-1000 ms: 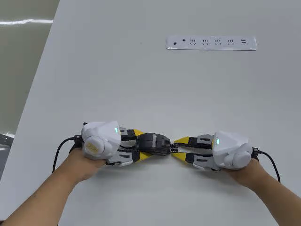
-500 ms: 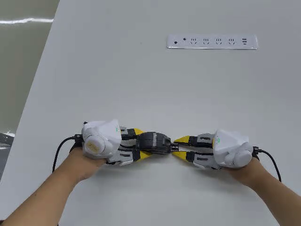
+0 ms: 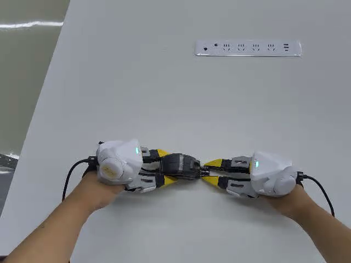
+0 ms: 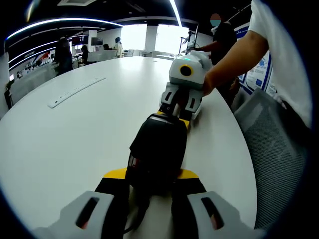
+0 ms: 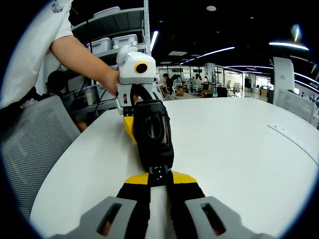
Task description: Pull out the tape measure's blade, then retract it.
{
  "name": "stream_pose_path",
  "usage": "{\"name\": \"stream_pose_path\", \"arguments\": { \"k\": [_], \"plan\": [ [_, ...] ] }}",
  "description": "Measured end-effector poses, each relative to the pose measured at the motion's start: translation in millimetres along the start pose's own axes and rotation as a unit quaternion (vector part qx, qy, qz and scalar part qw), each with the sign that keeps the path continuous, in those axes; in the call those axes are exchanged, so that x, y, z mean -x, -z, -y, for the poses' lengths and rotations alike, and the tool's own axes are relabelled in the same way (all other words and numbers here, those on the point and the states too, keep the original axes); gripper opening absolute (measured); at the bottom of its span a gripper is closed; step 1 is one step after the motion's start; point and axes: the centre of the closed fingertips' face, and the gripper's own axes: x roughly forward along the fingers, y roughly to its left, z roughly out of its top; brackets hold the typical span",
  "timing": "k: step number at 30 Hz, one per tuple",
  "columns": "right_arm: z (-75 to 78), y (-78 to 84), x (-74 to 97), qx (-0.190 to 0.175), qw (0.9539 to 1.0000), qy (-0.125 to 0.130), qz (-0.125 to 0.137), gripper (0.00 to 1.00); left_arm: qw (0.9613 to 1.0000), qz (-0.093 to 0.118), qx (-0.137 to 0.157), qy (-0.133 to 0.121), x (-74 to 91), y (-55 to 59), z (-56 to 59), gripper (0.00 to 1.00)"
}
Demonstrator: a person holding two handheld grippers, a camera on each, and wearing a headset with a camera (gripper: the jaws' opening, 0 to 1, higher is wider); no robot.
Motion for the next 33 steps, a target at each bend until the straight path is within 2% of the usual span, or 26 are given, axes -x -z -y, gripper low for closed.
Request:
{"name": "stream_pose_path", "arguments": {
  "k": [17, 33],
  "plan": [
    [-0.5, 0.6, 1.1, -0.014, 0.9999, -0.001, 0.005, 0.13, 1.0000, 0.002, 0.001, 0.001, 0.5, 0.0, 0.4, 0.28],
    [-2.8, 1.1, 2.9, -0.006, 1.0000, -0.004, 0.004, 0.13, 1.0000, 0.002, -0.002, 0.002, -0.1, 0.7, 0.3, 0.28]
  ]
}}
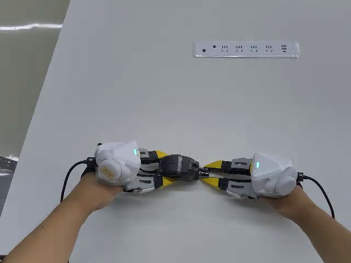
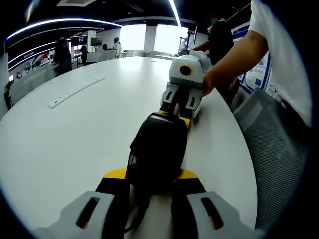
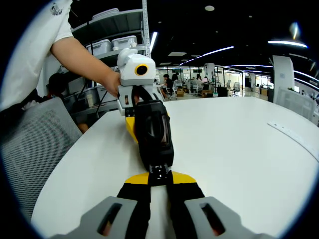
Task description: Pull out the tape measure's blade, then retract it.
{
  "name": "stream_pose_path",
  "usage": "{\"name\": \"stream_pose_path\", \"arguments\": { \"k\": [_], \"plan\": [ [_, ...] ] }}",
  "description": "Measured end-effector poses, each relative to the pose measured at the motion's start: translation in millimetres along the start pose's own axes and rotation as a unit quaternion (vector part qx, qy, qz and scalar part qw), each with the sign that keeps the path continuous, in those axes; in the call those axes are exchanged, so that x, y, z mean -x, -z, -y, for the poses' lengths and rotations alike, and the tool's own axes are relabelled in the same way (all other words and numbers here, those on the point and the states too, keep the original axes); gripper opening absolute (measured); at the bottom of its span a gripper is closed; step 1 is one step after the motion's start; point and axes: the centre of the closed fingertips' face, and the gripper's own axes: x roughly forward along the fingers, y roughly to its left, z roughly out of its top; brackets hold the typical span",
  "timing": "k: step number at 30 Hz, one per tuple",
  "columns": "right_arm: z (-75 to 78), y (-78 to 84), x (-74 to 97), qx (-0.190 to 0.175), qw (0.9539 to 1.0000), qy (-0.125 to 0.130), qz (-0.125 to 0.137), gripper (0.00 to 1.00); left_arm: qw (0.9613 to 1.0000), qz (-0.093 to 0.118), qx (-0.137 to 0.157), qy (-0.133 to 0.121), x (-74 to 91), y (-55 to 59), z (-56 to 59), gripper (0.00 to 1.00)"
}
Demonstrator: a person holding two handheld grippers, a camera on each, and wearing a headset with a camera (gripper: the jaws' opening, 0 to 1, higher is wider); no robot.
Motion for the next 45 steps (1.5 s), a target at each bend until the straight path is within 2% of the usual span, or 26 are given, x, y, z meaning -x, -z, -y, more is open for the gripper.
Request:
{"name": "stream_pose_path", "arguments": {
  "k": [27, 45],
  "plan": [
    [2.8, 7.2, 16.8, -0.009, 0.9999, 0.005, -0.003, 0.12, 1.0000, 0.002, 0.002, 0.000, 0.0, 0.7, -0.5, 0.27],
    [5.3, 16.2, 41.0, -0.021, 0.9997, 0.015, -0.004, 0.12, 1.0000, 0.002, 0.001, 0.000, -0.3, 0.1, -0.1, 0.27]
  ]
}}
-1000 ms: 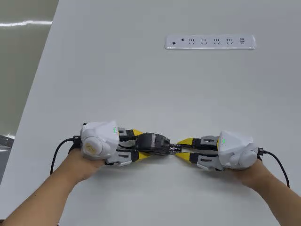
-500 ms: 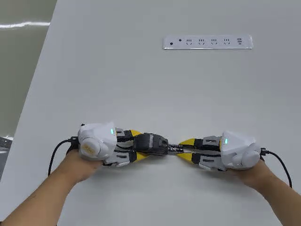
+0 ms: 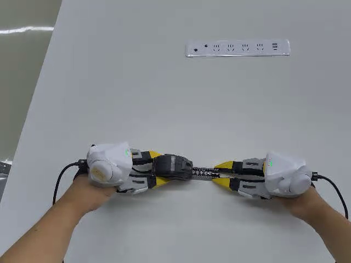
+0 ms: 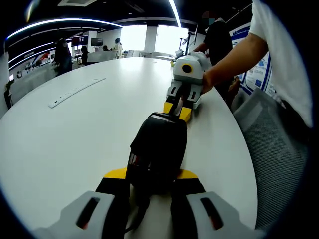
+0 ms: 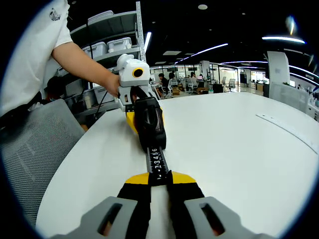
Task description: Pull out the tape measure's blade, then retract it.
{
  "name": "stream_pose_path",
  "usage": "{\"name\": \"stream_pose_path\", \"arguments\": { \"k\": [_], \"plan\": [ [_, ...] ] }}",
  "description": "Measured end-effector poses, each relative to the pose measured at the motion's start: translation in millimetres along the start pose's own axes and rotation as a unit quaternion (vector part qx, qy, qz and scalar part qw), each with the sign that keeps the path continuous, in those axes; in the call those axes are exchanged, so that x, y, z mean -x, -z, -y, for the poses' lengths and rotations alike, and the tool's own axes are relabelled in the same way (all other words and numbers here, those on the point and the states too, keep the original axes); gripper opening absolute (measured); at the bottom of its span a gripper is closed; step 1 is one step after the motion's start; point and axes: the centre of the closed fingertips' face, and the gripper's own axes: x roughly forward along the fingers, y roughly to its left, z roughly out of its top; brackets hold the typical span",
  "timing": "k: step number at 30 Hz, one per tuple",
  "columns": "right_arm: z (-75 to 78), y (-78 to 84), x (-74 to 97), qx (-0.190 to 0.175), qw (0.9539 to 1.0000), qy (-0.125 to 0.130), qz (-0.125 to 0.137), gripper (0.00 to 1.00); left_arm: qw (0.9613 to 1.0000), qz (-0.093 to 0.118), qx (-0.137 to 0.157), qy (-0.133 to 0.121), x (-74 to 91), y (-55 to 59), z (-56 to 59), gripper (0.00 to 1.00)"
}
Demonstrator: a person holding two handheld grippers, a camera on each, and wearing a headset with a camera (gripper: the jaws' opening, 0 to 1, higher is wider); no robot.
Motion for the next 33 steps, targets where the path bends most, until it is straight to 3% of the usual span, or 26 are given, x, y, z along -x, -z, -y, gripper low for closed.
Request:
{"name": "stream_pose_path", "arguments": {
  "k": [33],
  "plan": [
    [7.2, 13.3, 36.5, -0.015, 0.9997, 0.018, 0.001, 0.11, 1.0000, 0.000, 0.001, -0.002, -0.6, -0.9, -0.2, 0.28]
  ]
}}
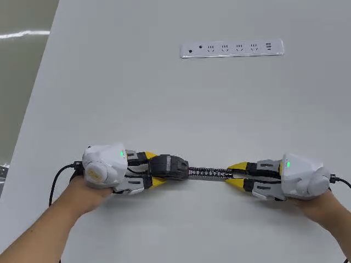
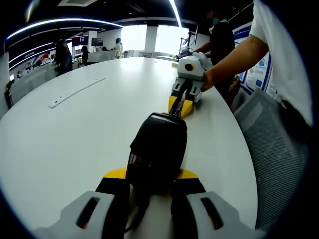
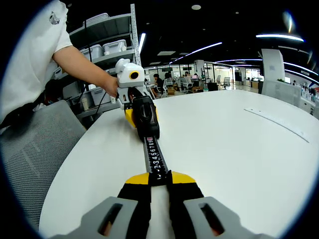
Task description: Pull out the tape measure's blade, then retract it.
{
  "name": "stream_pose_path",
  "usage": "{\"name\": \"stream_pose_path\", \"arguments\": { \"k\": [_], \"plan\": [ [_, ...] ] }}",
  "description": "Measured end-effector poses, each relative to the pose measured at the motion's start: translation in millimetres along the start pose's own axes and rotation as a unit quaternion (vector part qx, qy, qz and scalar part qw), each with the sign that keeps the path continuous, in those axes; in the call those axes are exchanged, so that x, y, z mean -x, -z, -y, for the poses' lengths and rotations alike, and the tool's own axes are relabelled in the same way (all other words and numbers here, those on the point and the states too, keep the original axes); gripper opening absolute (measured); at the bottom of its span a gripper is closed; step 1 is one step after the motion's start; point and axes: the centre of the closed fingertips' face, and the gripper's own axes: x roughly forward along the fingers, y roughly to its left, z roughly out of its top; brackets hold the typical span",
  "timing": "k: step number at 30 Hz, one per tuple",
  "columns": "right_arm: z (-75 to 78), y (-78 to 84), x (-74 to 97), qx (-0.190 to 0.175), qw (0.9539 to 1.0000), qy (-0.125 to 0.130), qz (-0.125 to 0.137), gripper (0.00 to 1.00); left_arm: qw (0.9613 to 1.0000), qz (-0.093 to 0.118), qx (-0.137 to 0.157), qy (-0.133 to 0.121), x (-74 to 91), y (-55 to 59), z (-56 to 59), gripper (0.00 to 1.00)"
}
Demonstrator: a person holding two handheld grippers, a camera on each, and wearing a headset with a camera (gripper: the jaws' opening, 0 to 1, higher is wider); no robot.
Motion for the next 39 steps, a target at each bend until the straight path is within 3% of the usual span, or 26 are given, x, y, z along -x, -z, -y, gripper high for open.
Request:
{"name": "stream_pose_path", "arguments": {
  "k": [39],
  "plan": [
    [5.2, 7.7, 30.7, -0.032, 0.9994, 0.008, 0.013, 0.10, 1.0000, -0.001, -0.001, 0.001, -0.2, 1.1, 0.3, 0.28]
  ]
}}
